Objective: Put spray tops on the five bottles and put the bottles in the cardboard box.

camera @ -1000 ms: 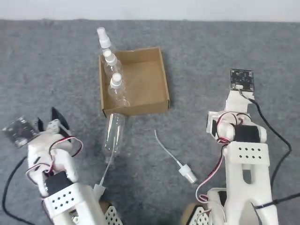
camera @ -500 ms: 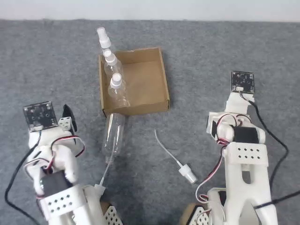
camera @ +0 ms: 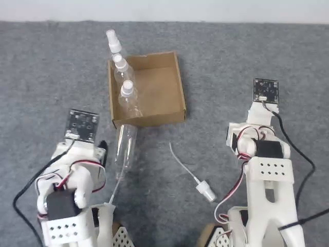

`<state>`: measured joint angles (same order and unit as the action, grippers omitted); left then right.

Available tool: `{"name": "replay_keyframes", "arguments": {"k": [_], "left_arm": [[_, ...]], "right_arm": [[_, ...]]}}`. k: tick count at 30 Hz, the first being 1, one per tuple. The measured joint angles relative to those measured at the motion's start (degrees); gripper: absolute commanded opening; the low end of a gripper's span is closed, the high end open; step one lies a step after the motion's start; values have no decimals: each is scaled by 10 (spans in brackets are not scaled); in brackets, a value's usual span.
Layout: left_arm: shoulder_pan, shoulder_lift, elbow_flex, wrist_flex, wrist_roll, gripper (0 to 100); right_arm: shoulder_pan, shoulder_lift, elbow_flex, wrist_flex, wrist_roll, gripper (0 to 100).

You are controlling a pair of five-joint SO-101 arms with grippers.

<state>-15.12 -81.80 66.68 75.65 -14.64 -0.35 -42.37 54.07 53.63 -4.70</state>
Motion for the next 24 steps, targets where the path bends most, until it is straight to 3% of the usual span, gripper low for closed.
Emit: {"name": "replay_keyframes", "arguments": {"k": [15,24], "left_arm": [[72,6,-1,48,-68,168],[77,237,-47,48,-117,170]], "right_arm": [[0,0,0,0,0,176],[0,0,0,-8,0,175]]}}
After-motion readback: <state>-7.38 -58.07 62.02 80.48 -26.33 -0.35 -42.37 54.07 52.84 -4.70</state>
